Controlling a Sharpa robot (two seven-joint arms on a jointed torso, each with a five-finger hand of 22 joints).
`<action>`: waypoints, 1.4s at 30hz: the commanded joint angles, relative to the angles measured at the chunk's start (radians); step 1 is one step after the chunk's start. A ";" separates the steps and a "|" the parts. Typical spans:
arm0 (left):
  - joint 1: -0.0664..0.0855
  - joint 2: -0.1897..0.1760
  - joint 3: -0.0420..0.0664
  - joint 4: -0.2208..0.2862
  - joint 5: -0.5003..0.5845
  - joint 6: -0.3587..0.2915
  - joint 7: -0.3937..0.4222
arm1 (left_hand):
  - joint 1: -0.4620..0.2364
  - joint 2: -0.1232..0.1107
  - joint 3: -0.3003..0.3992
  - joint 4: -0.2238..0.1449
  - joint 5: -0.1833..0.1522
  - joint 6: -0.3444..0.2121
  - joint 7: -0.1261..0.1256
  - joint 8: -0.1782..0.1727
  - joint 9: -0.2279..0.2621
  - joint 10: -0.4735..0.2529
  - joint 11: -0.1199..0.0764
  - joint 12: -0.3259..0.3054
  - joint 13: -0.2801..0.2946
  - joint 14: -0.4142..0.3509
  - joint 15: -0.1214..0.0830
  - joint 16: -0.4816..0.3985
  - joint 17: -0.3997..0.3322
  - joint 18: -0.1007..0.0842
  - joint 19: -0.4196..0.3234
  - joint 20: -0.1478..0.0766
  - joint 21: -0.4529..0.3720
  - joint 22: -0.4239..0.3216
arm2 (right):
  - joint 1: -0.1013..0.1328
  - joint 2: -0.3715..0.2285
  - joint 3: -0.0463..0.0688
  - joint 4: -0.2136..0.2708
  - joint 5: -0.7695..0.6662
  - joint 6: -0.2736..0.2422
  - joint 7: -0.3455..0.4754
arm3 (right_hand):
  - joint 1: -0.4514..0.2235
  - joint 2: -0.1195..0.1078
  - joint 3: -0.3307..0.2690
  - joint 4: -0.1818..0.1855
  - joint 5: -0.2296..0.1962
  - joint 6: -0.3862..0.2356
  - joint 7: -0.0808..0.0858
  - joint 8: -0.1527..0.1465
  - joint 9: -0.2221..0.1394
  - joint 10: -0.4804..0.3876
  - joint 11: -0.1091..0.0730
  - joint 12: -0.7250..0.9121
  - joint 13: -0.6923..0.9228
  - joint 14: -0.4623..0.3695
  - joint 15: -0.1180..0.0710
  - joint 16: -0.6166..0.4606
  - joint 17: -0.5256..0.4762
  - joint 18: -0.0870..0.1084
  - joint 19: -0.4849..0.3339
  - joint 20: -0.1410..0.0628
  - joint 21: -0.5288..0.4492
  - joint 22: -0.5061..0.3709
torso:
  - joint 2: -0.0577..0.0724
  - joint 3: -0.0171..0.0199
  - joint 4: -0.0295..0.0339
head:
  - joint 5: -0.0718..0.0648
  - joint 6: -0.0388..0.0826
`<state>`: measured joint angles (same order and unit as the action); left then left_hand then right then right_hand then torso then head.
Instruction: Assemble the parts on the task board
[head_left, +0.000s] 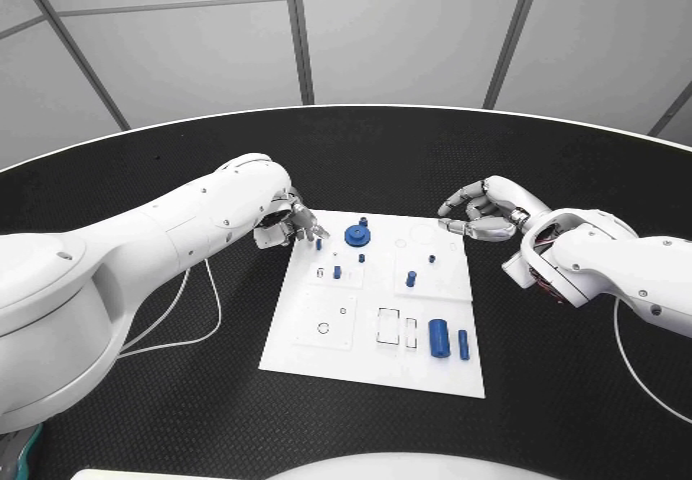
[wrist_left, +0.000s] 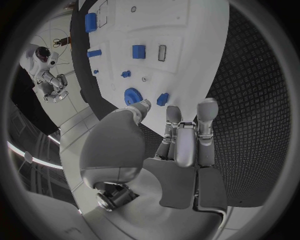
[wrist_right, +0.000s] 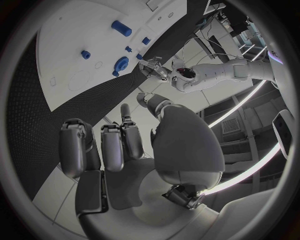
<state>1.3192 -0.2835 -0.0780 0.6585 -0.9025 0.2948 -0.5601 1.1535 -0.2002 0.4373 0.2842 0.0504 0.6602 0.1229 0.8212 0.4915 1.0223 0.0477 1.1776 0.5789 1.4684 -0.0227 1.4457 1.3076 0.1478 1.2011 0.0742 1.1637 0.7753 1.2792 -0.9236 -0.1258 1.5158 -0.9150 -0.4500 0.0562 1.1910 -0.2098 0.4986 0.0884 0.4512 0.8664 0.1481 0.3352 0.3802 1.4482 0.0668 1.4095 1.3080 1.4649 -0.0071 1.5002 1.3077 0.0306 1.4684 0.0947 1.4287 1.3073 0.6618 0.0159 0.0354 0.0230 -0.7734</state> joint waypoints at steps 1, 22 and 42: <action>0.000 0.002 0.000 -0.002 0.000 0.002 0.001 | 0.002 0.014 -0.004 -0.002 0.000 0.012 0.001 0.003 -0.002 0.009 -0.001 0.006 0.002 0.029 0.002 0.008 0.036 0.001 0.008 -0.001 0.007 0.005 | 0.000 0.001 0.000 0.000 0.000 0.000 0.000 | -0.005 -0.002 0.006 -0.002 0.005 -0.008 0.001 0.004 -0.002 -0.001 -0.006 -0.001 0.118 0.074 -0.008 -0.006 0.133 0.011 0.028 -0.008 -0.006 0.123 | -0.001 0.0004 -0.0001 | -0.001 -0.002; 0.000 0.015 0.000 -0.022 0.001 0.020 0.001 | 0.014 0.028 -0.001 -0.006 0.000 0.039 -0.007 0.013 -0.010 0.028 -0.008 0.018 0.021 0.035 -0.004 0.017 0.047 -0.004 0.022 -0.006 0.024 0.033 | 0.000 0.002 0.000 0.002 0.000 0.000 -0.001 | -0.005 -0.001 0.007 -0.002 0.006 -0.007 0.000 0.006 -0.002 0.001 -0.006 0.001 0.120 0.074 -0.008 -0.005 0.134 0.011 0.029 -0.008 -0.004 0.125 | 0.000 0.0000 0.0000 | -0.005 -0.009; -0.001 0.021 0.000 -0.031 0.003 0.031 -0.002 | 0.026 0.037 0.004 -0.012 0.000 0.048 -0.012 0.017 -0.014 0.033 -0.013 0.020 0.024 0.036 -0.007 0.020 0.049 -0.005 0.025 -0.009 0.028 0.038 | 0.000 0.002 0.000 0.004 0.000 0.000 -0.001 | -0.005 -0.001 0.007 -0.002 0.006 -0.007 0.000 0.006 -0.002 0.001 -0.006 0.001 0.120 0.074 -0.008 -0.005 0.134 0.011 0.029 -0.008 -0.004 0.125 | 0.000 0.0005 -0.0001 | -0.009 -0.014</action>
<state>1.3185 -0.2631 -0.0783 0.6271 -0.8996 0.3257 -0.5620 1.1742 -0.1716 0.4431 0.2784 0.0504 0.7028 0.1089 0.8330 0.4785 1.0509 0.0337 1.1921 0.6013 1.4684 -0.0227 1.4592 1.3074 0.1477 1.2183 0.0645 1.1853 0.8129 1.2794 -0.9214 -0.1257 1.5195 -0.9150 -0.4495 0.0549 1.1910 -0.2098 0.5013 0.0856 0.4512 0.8664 0.1481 0.3352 0.3798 1.4482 0.0668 1.4095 1.3076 1.4649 -0.0071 1.5001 1.3074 0.0306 1.4684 0.0947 1.4287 1.3073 0.6610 0.0161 0.0354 0.0153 -0.7867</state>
